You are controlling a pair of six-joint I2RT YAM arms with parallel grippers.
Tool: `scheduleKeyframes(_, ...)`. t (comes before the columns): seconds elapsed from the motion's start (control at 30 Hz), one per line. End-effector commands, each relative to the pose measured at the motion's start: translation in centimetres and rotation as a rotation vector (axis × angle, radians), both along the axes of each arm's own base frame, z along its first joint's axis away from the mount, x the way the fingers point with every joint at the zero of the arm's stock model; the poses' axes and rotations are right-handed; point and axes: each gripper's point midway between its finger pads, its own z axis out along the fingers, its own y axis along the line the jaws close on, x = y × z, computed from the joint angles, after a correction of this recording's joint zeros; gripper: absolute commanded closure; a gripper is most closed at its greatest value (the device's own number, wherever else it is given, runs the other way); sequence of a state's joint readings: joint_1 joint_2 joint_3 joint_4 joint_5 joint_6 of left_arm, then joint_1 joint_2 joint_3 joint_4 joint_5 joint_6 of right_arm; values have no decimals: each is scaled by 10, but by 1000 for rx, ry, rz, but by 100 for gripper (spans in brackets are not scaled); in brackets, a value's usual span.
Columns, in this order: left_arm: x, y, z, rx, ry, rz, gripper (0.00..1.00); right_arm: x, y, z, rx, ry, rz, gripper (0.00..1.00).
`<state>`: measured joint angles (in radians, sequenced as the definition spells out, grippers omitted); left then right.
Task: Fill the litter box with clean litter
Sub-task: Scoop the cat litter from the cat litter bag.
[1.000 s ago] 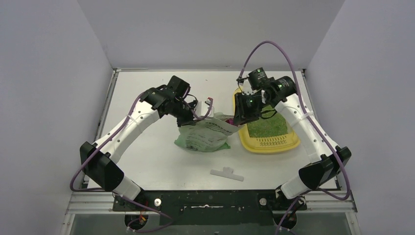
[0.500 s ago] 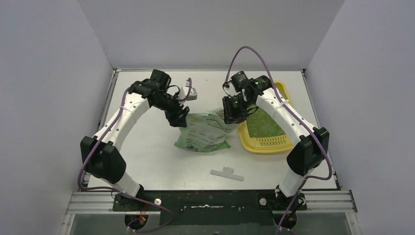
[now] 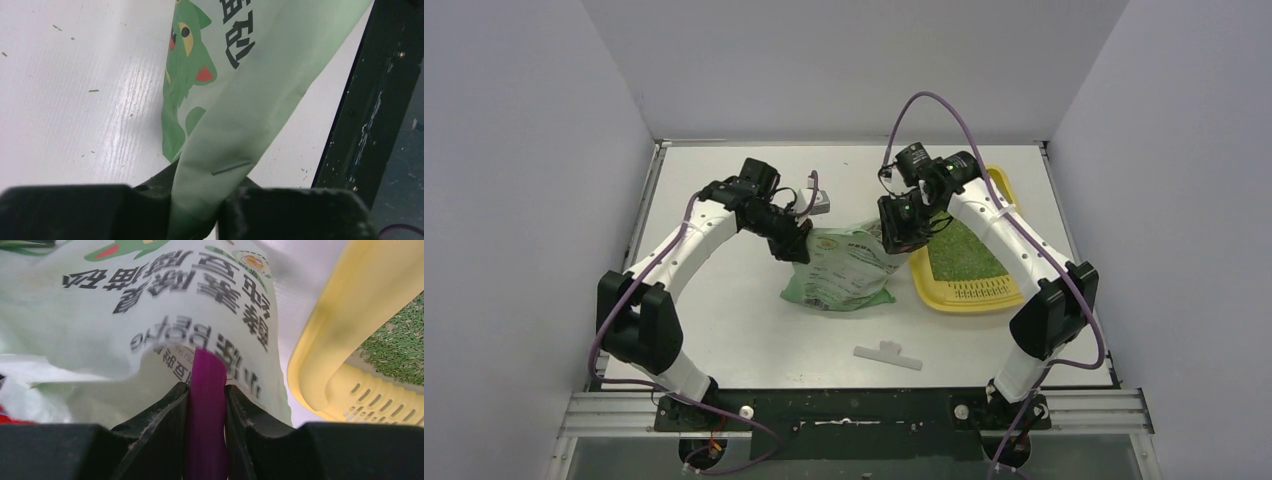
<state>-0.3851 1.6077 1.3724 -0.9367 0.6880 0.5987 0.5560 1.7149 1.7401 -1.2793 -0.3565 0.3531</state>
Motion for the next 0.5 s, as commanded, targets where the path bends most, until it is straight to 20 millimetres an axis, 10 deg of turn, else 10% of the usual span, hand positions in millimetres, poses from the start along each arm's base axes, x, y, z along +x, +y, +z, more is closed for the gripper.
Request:
scheduleKeyframes(0.0,4,-18,29,-124,-109,-48,98,7,-5,29,14,-91,-3,100)
scheduleKeyframes(0.23,-7,-15,43,-146,-258,-145,100,17,-34,39,-71,-114,-46,100)
scheduleKeyframes(0.47,-13,-19,43,-155,-335,-190,100,6,4,-24,-51,43,38,100)
